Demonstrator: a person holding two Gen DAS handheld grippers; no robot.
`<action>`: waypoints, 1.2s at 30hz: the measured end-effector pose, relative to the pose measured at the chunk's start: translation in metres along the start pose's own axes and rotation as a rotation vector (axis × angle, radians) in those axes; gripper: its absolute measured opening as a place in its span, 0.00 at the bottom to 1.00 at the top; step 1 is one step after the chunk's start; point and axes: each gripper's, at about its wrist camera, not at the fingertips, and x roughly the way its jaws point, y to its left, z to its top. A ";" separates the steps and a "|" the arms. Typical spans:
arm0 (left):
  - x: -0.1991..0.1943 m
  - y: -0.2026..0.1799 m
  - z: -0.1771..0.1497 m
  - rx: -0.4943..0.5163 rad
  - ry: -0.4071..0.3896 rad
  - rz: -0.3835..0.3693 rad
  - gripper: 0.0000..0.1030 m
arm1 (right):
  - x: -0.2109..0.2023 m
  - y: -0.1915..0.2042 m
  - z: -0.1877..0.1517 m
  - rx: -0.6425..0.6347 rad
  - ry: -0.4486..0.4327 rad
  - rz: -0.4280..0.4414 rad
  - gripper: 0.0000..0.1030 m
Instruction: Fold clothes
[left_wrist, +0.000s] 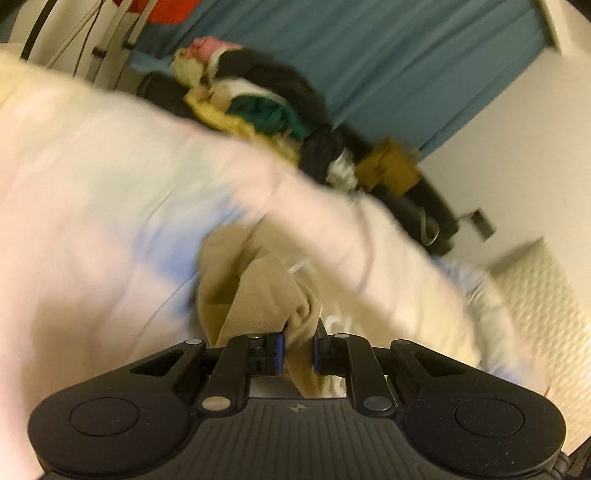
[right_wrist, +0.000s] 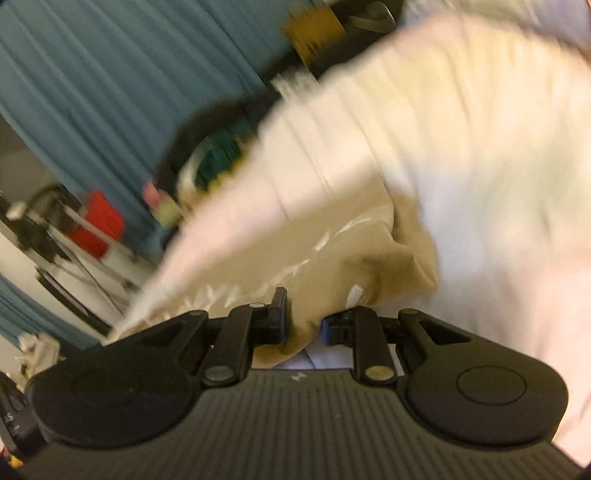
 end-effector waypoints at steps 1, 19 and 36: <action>0.001 0.008 -0.011 0.023 0.011 0.010 0.15 | 0.001 -0.007 -0.013 0.003 0.012 -0.004 0.20; -0.127 -0.063 -0.016 0.422 -0.089 0.068 0.66 | -0.091 0.036 -0.030 -0.064 0.010 -0.128 0.22; -0.350 -0.109 -0.101 0.634 -0.362 0.025 1.00 | -0.266 0.092 -0.103 -0.457 -0.261 -0.003 0.83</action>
